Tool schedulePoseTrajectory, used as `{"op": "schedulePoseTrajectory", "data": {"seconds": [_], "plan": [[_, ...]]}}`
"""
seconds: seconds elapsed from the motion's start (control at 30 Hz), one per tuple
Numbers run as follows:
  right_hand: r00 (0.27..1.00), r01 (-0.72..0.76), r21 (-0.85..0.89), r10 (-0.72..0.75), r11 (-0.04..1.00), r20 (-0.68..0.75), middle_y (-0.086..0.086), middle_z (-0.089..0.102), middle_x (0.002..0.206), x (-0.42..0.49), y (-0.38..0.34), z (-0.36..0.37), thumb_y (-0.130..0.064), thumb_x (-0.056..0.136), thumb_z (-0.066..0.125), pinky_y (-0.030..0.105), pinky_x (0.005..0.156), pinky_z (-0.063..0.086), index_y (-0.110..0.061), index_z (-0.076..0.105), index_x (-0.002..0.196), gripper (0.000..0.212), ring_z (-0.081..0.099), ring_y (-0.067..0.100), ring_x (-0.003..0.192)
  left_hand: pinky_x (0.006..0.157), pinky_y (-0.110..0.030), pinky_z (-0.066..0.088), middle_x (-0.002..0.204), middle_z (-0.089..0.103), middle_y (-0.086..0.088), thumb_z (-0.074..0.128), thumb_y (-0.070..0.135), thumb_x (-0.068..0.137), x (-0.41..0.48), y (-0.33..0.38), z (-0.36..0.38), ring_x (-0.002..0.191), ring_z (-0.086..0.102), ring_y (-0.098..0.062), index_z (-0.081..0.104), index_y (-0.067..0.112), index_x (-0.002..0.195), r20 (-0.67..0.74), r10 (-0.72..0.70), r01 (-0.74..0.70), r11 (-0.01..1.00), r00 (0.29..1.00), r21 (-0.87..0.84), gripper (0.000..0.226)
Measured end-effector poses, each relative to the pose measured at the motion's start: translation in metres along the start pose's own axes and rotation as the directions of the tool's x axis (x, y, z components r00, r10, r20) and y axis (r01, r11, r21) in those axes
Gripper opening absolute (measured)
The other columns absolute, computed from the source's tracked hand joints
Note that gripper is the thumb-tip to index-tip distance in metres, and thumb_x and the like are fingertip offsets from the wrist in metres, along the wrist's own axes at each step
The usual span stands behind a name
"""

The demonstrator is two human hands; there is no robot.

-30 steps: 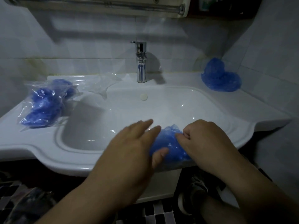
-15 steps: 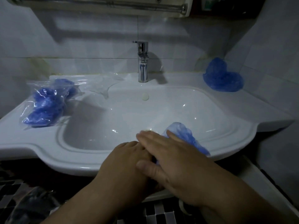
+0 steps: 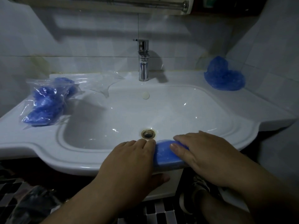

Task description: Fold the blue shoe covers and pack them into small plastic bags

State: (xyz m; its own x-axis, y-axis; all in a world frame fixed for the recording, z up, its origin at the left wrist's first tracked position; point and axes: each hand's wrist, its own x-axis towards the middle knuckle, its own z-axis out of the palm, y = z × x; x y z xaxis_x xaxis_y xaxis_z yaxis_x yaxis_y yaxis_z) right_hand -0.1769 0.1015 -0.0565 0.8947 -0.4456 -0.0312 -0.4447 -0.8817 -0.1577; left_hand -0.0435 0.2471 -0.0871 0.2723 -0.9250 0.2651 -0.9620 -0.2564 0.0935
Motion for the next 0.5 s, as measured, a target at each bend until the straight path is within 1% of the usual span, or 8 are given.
{"op": "schedulePoseTrajectory", "data": {"seconds": [0.03,0.1,0.13,0.2,0.27,0.33,0.4,0.5], "plan": [[1.000,0.011,0.054,-0.013,0.998,0.024,-0.020,0.047,0.139,-0.003,0.001,-0.002,-0.083,0.072,0.012,0.032,0.110,0.034,-0.042,0.036,0.139,0.082,0.046,0.004,0.121,0.101,-0.021,0.033,0.132,0.046,0.018,0.042,0.078,0.080,0.000,0.000,0.000,0.109,0.046,-0.002,0.024,0.038,0.137,-0.003,-0.010,0.010,1.000,1.000,-0.018,0.072],[0.996,0.093,0.163,-0.094,0.982,-0.005,-0.032,0.026,0.148,-0.008,0.005,-0.006,-0.083,0.070,0.042,0.025,0.111,0.032,-0.050,0.018,0.147,0.087,0.034,-0.006,0.129,0.098,-0.019,0.035,0.131,0.047,0.021,0.046,0.078,0.077,0.001,0.001,-0.003,0.103,0.045,0.001,0.022,0.041,0.137,-0.012,-0.032,0.031,0.997,0.999,-0.072,0.075],[0.990,0.142,0.179,-0.136,0.973,-0.046,-0.034,0.025,0.147,-0.009,0.009,-0.006,-0.077,0.069,0.059,0.021,0.110,0.032,-0.051,0.021,0.146,0.089,0.033,-0.010,0.128,0.096,-0.018,0.036,0.132,0.046,0.022,0.052,0.077,0.075,0.001,0.001,-0.004,0.102,0.046,0.002,0.020,0.044,0.138,-0.021,-0.044,0.042,0.993,0.999,-0.107,0.077],[0.971,0.217,0.177,-0.194,0.960,-0.140,-0.031,0.038,0.139,-0.010,0.021,-0.005,-0.055,0.069,0.078,0.012,0.104,0.036,-0.045,0.040,0.139,0.080,0.040,-0.011,0.123,0.090,-0.018,0.041,0.134,0.043,0.023,0.062,0.071,0.072,0.000,0.001,-0.009,0.106,0.052,0.000,0.018,0.047,0.137,-0.047,-0.080,0.071,0.982,0.996,-0.172,0.082],[0.949,0.271,0.218,-0.223,0.938,-0.222,-0.026,0.053,0.127,-0.010,0.028,-0.002,-0.041,0.070,0.081,0.010,0.097,0.040,-0.038,0.058,0.127,0.061,0.050,-0.010,0.115,0.086,-0.014,0.043,0.129,0.040,0.026,0.067,0.065,0.071,-0.001,0.001,-0.016,0.107,0.052,0.000,0.020,0.049,0.133,-0.061,-0.118,0.099,0.963,0.991,-0.251,0.080],[0.934,0.309,0.241,-0.247,0.920,-0.258,-0.025,0.059,0.122,-0.009,0.031,0.001,-0.039,0.071,0.077,0.014,0.095,0.044,-0.035,0.066,0.119,0.050,0.054,-0.009,0.112,0.078,-0.004,0.038,0.118,0.037,0.031,0.069,0.061,0.072,-0.003,0.000,-0.022,0.104,0.049,0.004,0.026,0.051,0.130,-0.062,-0.125,0.100,0.946,0.990,-0.308,0.073],[0.931,0.319,0.243,-0.255,0.916,-0.262,-0.026,0.059,0.124,-0.009,0.032,0.004,-0.040,0.072,0.071,0.017,0.097,0.044,-0.036,0.068,0.118,0.046,0.053,-0.010,0.114,0.072,-0.001,0.034,0.116,0.038,0.033,0.070,0.059,0.071,-0.002,0.001,-0.027,0.102,0.047,0.005,0.037,0.050,0.123,-0.081,-0.089,0.061,0.953,0.993,-0.295,0.062],[0.933,0.323,0.267,-0.257,0.908,-0.253,-0.029,0.055,0.128,-0.010,0.032,0.002,-0.042,0.075,0.068,0.021,0.098,0.046,-0.037,0.068,0.118,0.043,0.052,-0.010,0.116,0.073,-0.003,0.033,0.121,0.043,0.031,0.074,0.055,0.070,-0.001,0.001,-0.031,0.102,0.048,0.003,0.053,0.048,0.111,-0.085,-0.033,0.013,0.973,0.996,-0.228,0.047]]}}
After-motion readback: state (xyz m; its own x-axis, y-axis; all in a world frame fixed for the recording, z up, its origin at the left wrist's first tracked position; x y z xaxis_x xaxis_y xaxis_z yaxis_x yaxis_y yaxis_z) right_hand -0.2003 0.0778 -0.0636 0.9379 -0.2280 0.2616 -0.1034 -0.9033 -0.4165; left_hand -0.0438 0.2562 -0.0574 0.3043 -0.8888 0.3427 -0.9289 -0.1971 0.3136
